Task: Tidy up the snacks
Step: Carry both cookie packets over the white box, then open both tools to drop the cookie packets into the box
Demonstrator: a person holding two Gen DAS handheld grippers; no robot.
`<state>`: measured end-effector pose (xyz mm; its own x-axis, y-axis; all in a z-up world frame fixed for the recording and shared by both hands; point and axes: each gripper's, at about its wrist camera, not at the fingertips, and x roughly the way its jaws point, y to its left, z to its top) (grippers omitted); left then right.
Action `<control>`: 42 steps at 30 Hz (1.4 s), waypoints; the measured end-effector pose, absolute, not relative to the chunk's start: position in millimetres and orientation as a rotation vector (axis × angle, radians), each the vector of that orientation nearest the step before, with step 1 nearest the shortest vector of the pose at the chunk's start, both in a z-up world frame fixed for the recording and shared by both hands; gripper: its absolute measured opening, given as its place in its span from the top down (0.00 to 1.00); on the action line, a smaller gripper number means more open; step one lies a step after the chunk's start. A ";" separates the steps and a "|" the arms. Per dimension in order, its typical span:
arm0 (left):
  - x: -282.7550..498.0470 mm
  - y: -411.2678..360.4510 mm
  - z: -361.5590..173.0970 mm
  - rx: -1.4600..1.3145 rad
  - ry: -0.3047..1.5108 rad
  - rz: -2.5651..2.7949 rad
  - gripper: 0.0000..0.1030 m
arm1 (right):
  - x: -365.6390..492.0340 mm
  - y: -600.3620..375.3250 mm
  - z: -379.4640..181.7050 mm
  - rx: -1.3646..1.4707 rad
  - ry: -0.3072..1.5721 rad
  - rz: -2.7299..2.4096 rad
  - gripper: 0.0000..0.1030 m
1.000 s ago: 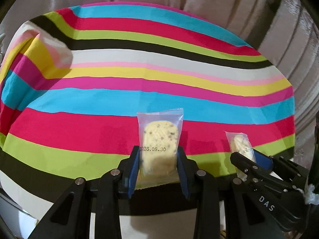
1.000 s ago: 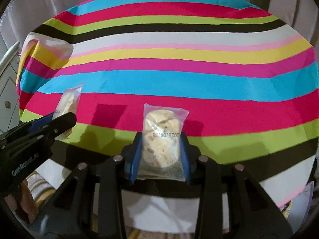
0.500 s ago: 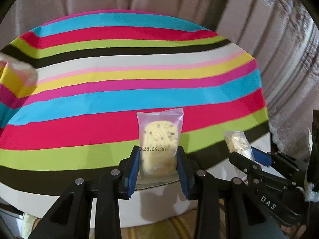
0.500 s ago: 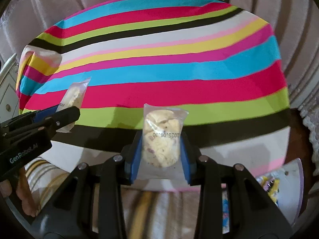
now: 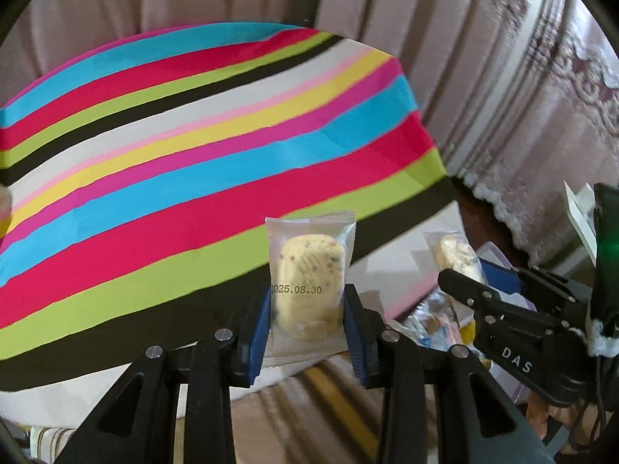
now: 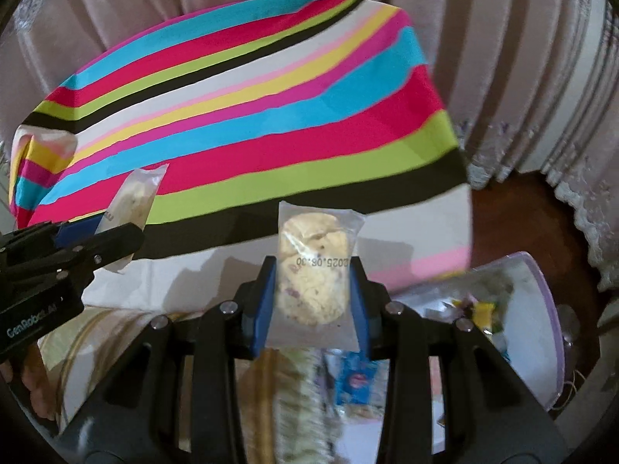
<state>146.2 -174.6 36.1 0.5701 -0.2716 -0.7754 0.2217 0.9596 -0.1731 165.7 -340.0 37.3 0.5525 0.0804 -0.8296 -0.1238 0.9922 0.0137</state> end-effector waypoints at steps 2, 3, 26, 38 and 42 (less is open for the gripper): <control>144.8 -188.0 35.7 -0.047 0.932 -0.321 0.65 | 161.0 -352.2 37.8 -0.045 0.975 0.091 0.62; 144.5 -193.3 35.5 -0.042 0.937 -0.332 0.65 | 159.7 -356.2 38.3 -0.045 0.974 0.081 0.62; 122.3 -286.4 34.3 0.078 1.004 -0.539 0.65 | 119.7 -451.9 41.2 0.030 0.960 -0.118 0.62; 125.0 -300.4 25.4 0.093 1.031 -0.566 0.54 | 118.2 -460.6 40.5 0.033 0.949 -0.169 0.40; 126.6 -292.8 23.9 0.075 1.038 -0.543 0.54 | 120.8 -459.2 41.4 0.024 0.945 -0.171 0.34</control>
